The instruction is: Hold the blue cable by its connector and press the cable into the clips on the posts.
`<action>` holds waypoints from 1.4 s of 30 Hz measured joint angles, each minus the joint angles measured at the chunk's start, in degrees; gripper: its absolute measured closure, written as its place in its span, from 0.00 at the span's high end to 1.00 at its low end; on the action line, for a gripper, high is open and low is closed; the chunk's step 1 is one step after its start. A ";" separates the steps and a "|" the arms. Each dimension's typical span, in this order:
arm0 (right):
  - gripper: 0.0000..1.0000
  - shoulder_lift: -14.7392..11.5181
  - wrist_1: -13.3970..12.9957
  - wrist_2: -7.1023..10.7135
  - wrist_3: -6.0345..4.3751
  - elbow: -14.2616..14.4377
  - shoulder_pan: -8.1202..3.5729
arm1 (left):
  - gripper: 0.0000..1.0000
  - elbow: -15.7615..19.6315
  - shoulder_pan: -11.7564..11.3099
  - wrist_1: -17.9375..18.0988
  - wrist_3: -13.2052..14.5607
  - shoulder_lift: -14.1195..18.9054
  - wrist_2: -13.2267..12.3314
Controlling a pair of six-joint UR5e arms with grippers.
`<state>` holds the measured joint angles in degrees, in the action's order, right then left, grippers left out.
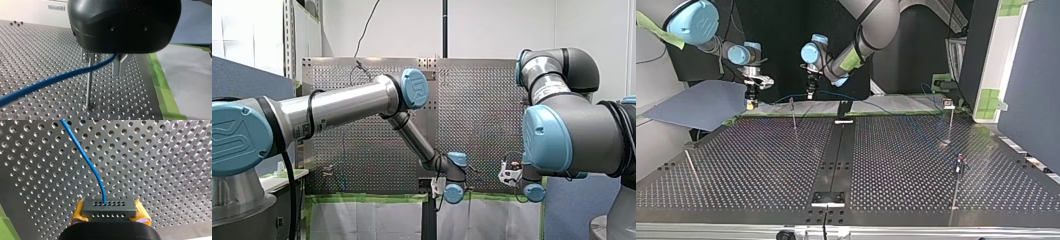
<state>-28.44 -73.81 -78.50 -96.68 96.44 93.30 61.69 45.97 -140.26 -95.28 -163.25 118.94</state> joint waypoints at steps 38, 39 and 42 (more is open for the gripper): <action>0.00 -0.06 5.42 3.94 1.40 -6.82 0.44 | 0.00 -8.85 -2.75 -6.97 -0.30 -0.05 -2.71; 0.00 -0.07 5.60 4.07 1.43 -7.08 0.53 | 0.00 -9.22 -2.81 -7.21 -0.29 -0.06 -2.71; 0.00 -0.06 6.30 4.72 1.50 -8.04 0.84 | 0.00 -10.58 -3.07 -8.03 -0.27 -0.07 -2.67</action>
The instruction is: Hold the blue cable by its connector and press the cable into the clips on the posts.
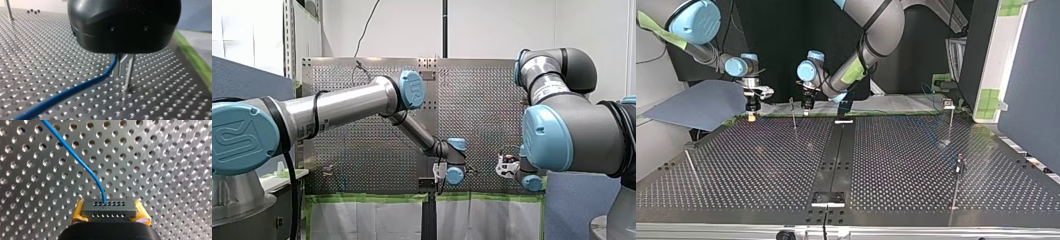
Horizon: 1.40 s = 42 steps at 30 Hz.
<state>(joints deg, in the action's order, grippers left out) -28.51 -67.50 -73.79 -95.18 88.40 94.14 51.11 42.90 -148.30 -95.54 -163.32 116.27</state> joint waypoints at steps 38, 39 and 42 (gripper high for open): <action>0.00 0.04 3.60 1.26 0.47 -4.06 2.06 | 0.00 -2.36 -2.13 -4.80 -0.54 -0.01 0.20; 0.00 0.04 3.59 1.27 0.46 -4.06 2.06 | 0.00 -2.33 -2.12 -4.80 -0.59 -0.01 0.24; 0.00 0.05 3.60 1.27 0.43 -4.06 2.06 | 0.60 -2.21 -2.12 -4.78 -0.73 0.02 0.27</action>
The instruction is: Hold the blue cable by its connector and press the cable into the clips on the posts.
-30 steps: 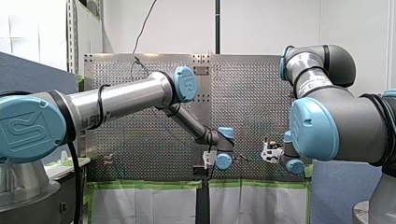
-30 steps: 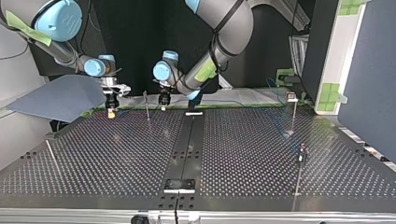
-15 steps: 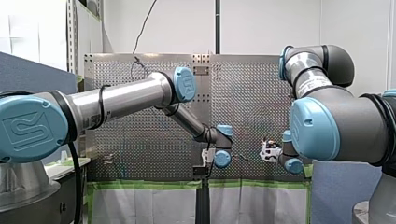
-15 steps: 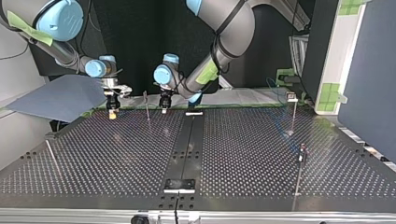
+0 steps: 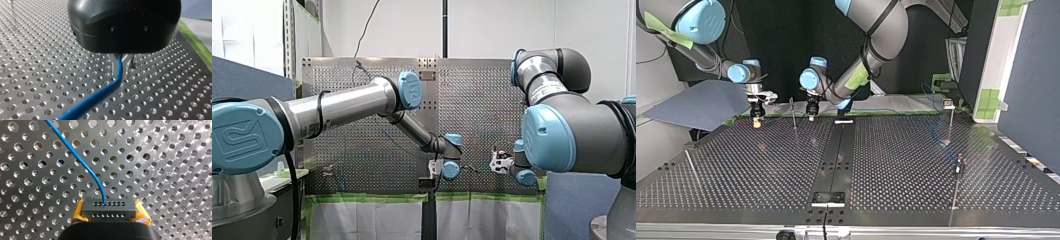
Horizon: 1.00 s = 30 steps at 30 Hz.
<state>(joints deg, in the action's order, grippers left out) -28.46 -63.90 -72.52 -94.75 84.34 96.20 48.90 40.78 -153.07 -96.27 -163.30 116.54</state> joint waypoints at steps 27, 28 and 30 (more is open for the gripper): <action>0.00 0.01 0.35 0.02 -0.34 0.01 0.18 | 0.98 3.20 -0.09 0.64 -0.53 0.14 -4.92; 0.00 0.01 0.35 0.07 -0.35 0.01 0.17 | 0.98 3.29 -0.07 0.38 -0.32 0.16 -5.13; 0.00 0.01 0.36 0.21 -0.36 0.00 0.17 | 0.98 3.41 0.01 -0.10 -0.02 0.21 -5.52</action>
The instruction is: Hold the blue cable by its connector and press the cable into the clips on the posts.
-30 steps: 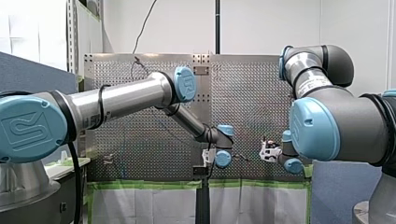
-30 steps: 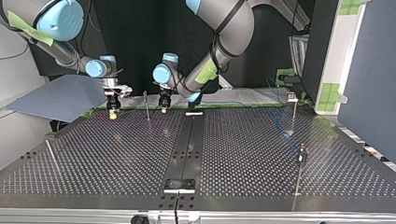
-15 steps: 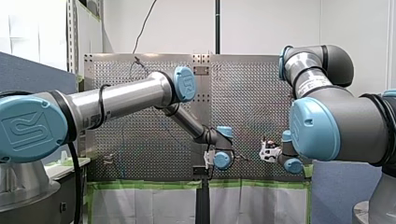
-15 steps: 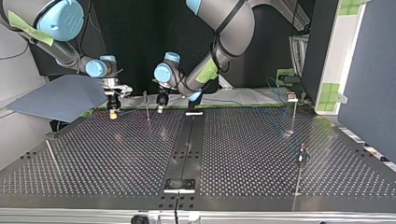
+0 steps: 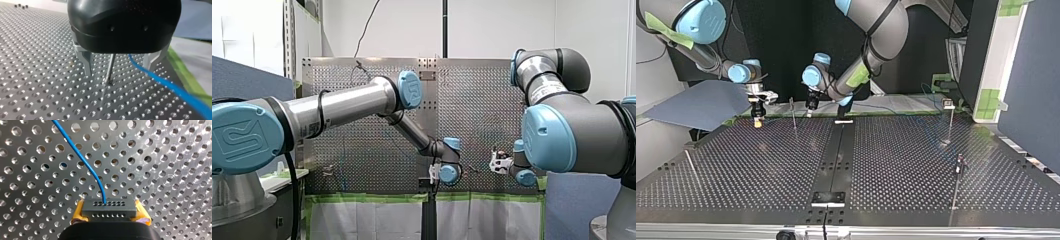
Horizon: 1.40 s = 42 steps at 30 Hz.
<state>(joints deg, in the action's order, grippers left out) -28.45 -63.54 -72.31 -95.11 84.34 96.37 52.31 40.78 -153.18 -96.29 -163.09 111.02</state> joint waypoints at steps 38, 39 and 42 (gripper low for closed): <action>0.00 0.00 0.16 0.24 -0.47 0.01 0.30 | 0.98 2.17 6.37 -2.04 0.45 1.32 -1.75; 0.00 0.00 0.16 0.25 -0.49 0.00 0.30 | 0.98 2.15 6.45 -1.99 0.44 1.33 -1.75; 0.00 0.00 0.16 0.24 -0.56 0.01 0.28 | 0.98 1.95 6.66 -1.91 0.42 1.34 -1.71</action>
<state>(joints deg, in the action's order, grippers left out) -28.44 -63.38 -72.07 -95.67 84.35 96.65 54.26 47.44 -155.09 -95.88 -161.75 109.31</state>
